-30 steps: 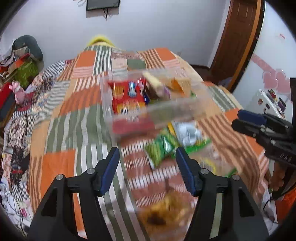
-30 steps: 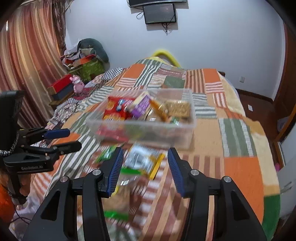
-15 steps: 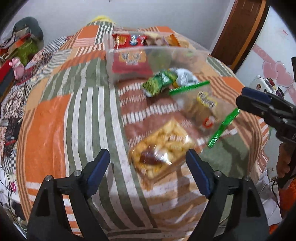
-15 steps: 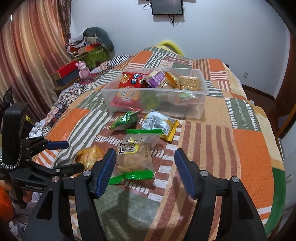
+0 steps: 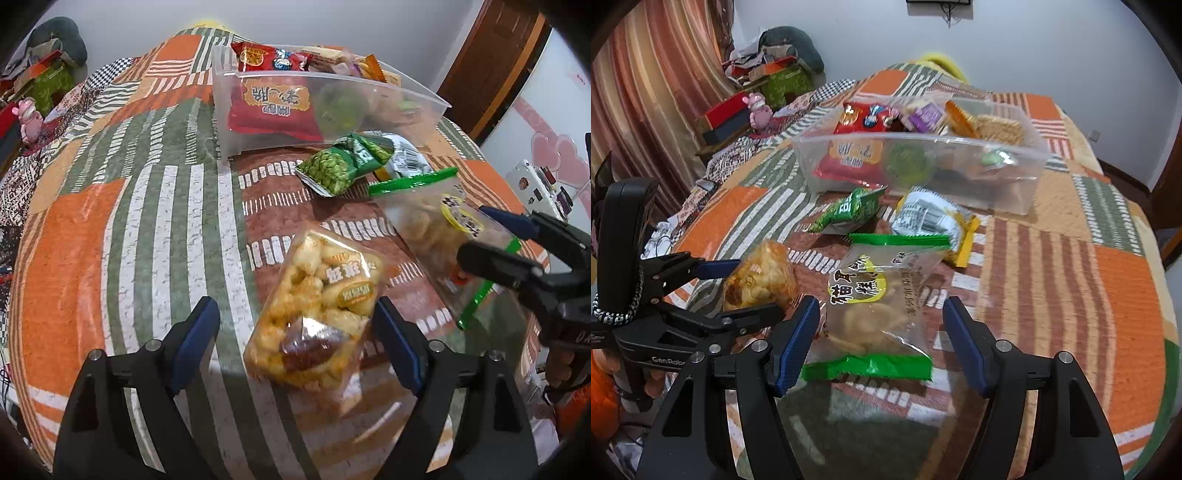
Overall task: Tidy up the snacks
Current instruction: 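Grasp the peanut bag with the left tool while the right tool grasps the green-trimmed cracker bag, then carry both bags into the clear box and open both tools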
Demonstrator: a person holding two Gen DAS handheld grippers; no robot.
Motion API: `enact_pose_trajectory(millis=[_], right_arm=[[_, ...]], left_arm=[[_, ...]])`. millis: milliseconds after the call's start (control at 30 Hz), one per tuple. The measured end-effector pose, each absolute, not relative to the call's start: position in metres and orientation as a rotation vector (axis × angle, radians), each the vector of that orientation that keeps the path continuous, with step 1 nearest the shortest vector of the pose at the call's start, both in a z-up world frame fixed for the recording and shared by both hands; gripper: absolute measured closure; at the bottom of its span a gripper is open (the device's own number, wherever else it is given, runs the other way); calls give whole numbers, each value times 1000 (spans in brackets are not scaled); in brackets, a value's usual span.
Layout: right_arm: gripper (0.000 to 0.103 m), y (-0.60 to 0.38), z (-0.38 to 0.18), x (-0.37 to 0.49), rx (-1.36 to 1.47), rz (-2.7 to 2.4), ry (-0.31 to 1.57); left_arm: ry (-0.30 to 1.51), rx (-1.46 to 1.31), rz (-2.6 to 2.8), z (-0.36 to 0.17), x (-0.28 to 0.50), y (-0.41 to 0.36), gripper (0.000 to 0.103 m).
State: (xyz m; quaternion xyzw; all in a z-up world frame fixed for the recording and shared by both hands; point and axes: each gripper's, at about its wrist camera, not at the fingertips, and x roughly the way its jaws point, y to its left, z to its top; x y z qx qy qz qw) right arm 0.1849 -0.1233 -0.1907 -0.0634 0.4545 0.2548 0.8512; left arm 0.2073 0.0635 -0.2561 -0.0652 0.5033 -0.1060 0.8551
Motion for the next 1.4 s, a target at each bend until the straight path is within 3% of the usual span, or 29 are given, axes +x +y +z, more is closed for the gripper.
enact_pose_trajectory(millis=[133,200,267,300,400,500,900,1400], right_arm=[[37,-121,-202,188,-114,540,986],[37,-122,-205,190,-93,545,994],[38,-123,-205,190,-87,548,991],[46,-125,-204,190,-85,551,984],[56,-127,-201,188,-77,561,974],[60,-130,-197,187,-78,558,950],[60,-148,-161,191,-50,533,844],[60,-163,-122,244,-43,441,707]], left_arm=[[1041,-176,-227,-259,207,70,33],[1039,-181,-233,-258,207,73,47],[1038,-178,-232,-256,207,74,55],[1036,-171,-227,-255,206,74,58],[1031,-162,-211,-253,207,75,58],[1028,-168,-212,-250,205,73,58],[926,-162,-199,-207,213,69,59],[816,-158,-166,-160,278,72,58]])
